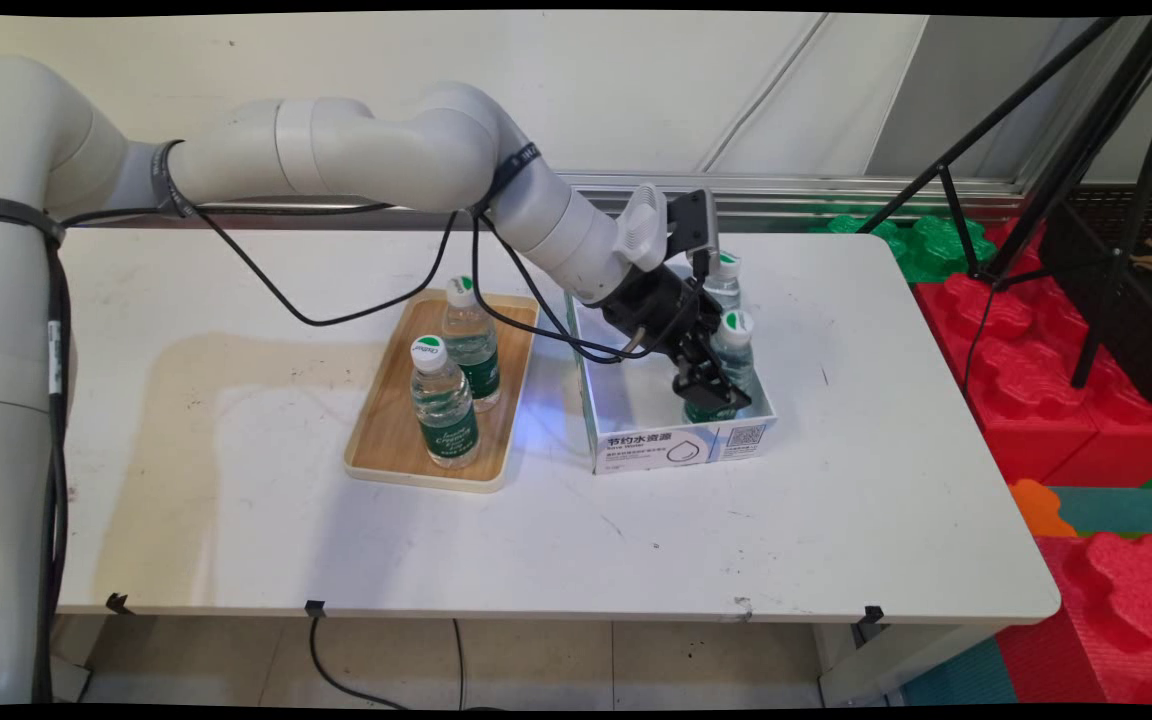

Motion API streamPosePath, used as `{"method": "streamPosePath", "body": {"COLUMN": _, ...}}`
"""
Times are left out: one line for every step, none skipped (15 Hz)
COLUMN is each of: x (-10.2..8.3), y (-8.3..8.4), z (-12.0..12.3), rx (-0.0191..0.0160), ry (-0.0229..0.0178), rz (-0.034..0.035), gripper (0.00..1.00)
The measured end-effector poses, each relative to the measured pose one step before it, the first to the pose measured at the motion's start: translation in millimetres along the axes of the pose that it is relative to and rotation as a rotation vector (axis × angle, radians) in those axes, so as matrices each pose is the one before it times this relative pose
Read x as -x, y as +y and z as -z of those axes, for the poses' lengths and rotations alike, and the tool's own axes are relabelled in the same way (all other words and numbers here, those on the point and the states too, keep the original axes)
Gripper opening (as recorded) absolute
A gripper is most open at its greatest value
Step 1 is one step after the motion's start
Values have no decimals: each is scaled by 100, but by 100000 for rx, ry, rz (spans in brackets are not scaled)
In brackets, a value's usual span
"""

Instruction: Pick up the green bottle from the white box, then place the picked object on the tray

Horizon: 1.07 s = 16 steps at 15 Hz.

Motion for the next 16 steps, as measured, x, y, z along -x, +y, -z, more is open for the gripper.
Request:
{"method": "streamPosePath", "body": {"x": -19, "y": -31, "z": -132, "rx": -115, "ry": 249, "rz": 185, "gripper": 0}}
{"method": "streamPosePath", "body": {"x": -8, "y": -17, "z": -49, "rx": -92, "ry": 177, "rz": 137, "gripper": 0}}
{"method": "streamPosePath", "body": {"x": -6, "y": -15, "z": -61, "rx": -64, "ry": 243, "rz": 183, "gripper": 0}}
{"method": "streamPosePath", "body": {"x": 14, "y": -5, "z": -10, "rx": -34, "ry": 160, "rz": 224, "gripper": 0}}
{"method": "streamPosePath", "body": {"x": 2, "y": 16, "z": -22, "rx": 25, "ry": 279, "rz": 276, "gripper": 0}}
{"method": "streamPosePath", "body": {"x": 0, "y": 18, "z": 8, "rx": 70, "ry": 191, "rz": 191, "gripper": 0}}
{"method": "streamPosePath", "body": {"x": 13, "y": 26, "z": 41, "rx": 69, "ry": 313, "rz": 360, "gripper": 0}}
{"method": "streamPosePath", "body": {"x": 16, "y": 31, "z": 72, "rx": 40, "ry": 291, "rz": 319, "gripper": 0}}
{"method": "streamPosePath", "body": {"x": -10, "y": 25, "z": 124, "rx": -42, "ry": 436, "rz": 328, "gripper": 0}}
{"method": "streamPosePath", "body": {"x": -8, "y": 42, "z": 236, "rx": -126, "ry": 570, "rz": 529, "gripper": 0}}
{"method": "streamPosePath", "body": {"x": -32, "y": 45, "z": 298, "rx": -124, "ry": 647, "rz": 698, "gripper": 0}}
{"method": "streamPosePath", "body": {"x": -32, "y": 36, "z": 373, "rx": -177, "ry": 681, "rz": 663, "gripper": 0}}
{"method": "streamPosePath", "body": {"x": -50, "y": 41, "z": 291, "rx": -57, "ry": 500, "rz": 369, "gripper": 0}}
{"method": "streamPosePath", "body": {"x": -39, "y": 41, "z": 457, "rx": -181, "ry": 724, "rz": 525, "gripper": 0}}
{"method": "streamPosePath", "body": {"x": -35, "y": 86, "z": 689, "rx": -214, "ry": 813, "rz": 533, "gripper": 0}}
{"method": "streamPosePath", "body": {"x": -126, "y": 85, "z": 713, "rx": -120, "ry": 907, "rz": 289, "gripper": 0}}
